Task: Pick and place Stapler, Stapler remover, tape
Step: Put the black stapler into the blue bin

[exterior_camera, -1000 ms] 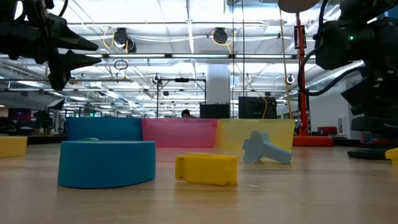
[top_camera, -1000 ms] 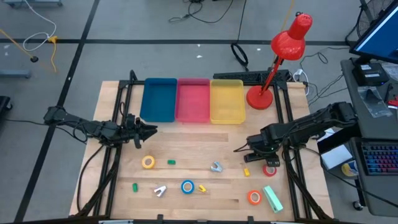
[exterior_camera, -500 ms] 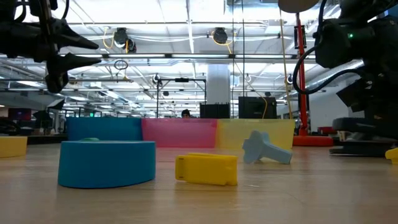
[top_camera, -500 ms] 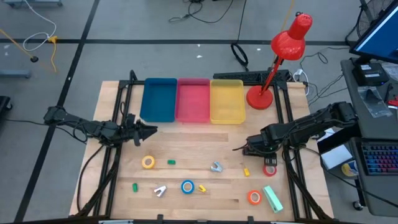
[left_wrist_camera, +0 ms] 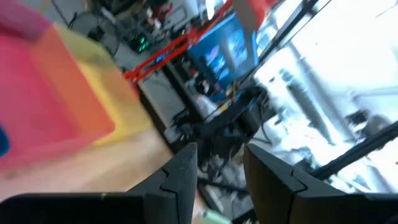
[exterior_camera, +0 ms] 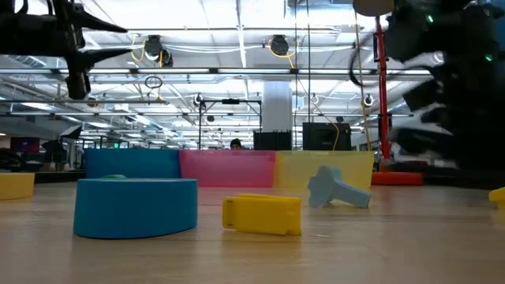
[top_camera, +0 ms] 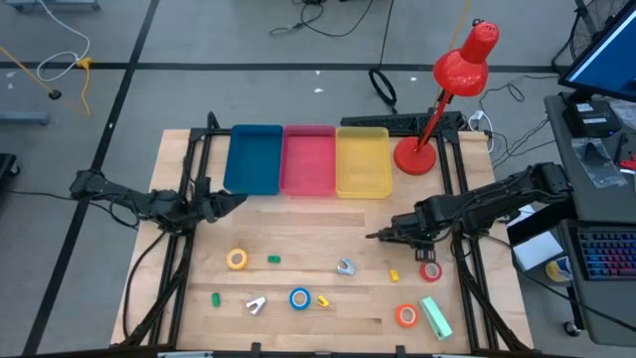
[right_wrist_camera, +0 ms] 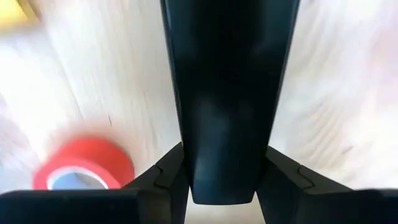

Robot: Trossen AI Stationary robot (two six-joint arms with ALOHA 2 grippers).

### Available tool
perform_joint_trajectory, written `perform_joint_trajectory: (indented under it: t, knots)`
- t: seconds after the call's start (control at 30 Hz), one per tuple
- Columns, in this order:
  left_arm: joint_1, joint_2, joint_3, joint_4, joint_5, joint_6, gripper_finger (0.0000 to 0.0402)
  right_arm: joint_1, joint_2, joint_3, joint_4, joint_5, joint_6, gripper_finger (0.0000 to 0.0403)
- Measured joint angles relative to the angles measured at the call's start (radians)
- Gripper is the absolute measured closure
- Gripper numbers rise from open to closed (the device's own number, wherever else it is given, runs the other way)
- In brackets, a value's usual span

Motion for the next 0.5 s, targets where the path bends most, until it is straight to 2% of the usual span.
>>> perform_joint_trajectory:
  t: [0.27, 0.4, 0.5]
  knots:
    - [0.000, 0.006, 0.000, 0.112, -0.011, 0.067, 0.0270, 0.000, 0.012, 0.229, 0.015, 0.184, -0.142, 0.0271]
    - [0.000, 0.038, 0.000, 0.161, -0.011, 0.075, 0.0270, 0.000, 0.065, 0.337, 0.018, 0.259, -0.234, 0.0271]
    - [0.000, 0.091, 0.019, 0.200, -0.012, 0.120, 0.0270, -0.001, 0.134, 0.409, 0.021, 0.274, -0.308, 0.0271]
